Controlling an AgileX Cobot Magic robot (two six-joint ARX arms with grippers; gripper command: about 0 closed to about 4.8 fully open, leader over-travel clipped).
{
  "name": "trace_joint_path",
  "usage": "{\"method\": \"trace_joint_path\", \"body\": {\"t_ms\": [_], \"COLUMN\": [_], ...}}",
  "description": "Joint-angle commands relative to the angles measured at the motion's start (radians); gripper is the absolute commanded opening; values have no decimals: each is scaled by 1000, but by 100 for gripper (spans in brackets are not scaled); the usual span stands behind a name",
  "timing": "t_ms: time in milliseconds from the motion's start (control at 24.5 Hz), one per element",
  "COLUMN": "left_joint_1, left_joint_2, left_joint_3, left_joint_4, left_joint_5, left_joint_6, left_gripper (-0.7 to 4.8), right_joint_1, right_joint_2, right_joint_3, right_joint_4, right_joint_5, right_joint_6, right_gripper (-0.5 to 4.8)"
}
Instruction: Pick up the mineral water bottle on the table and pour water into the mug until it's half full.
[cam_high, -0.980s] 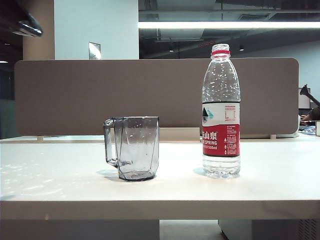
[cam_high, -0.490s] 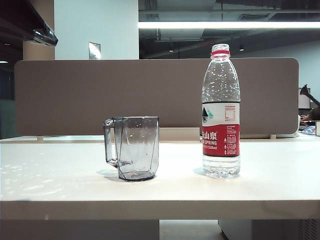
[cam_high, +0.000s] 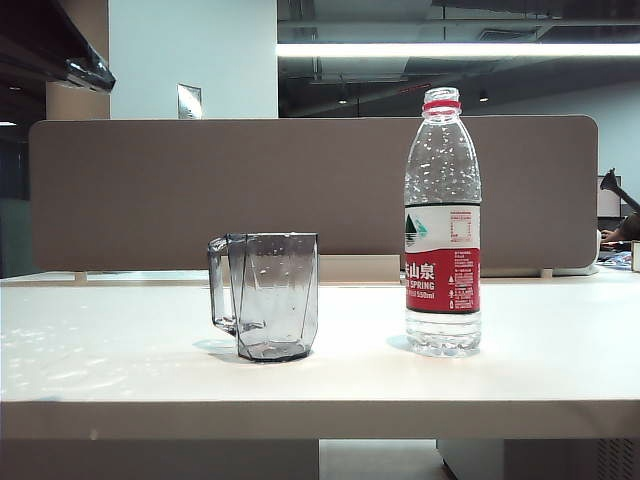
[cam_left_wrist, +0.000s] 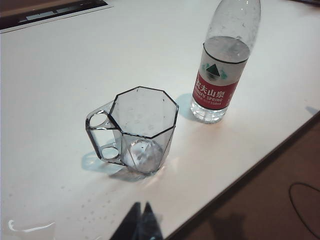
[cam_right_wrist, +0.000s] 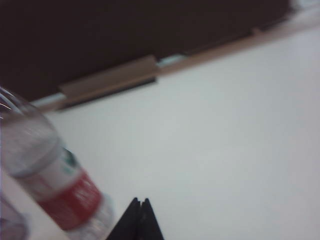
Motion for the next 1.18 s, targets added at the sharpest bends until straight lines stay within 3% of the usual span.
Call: {"method": "trace_joint_path", "body": {"t_ms": [41, 163, 204, 327, 408, 613, 735, 899, 1184], "left_joint_1": [1, 1, 1, 1, 1, 1, 1, 0, 0], "left_joint_2": [-3, -15, -31, -77, -95, -127, -128, -128, -128], "left_joint_3": [6, 6, 3, -6, -6, -6, -6, -6, -6], "left_joint_4": [11, 11, 12, 7, 4, 5, 5, 2, 2], "left_joint_5": [2, 2, 2, 2, 3, 4, 2, 3, 3], "left_joint_6": [1, 1, 1, 1, 1, 1, 1, 1, 1], "left_gripper": [-4, -4, -4, -4, -4, -4, -4, -4, -4], "right_joint_1": [1, 1, 1, 1, 2, 2, 2, 1, -2], "right_joint_2": [1, 9, 32, 199, 328, 610, 737, 919, 1181], "right_joint_3": [126, 257, 343, 594, 713, 918, 949, 971, 964], "right_joint_4": [47, 9, -30, -286, -376, -377, -326, -330, -291], "right_joint_5": [-11, 29, 32, -31, -59, -168, -170, -172, -226], "right_joint_6": [1, -105, -205, -414, -457, -455, -455, -455, -391], "right_gripper": [8, 8, 8, 8, 8, 14, 64, 88, 90]}}
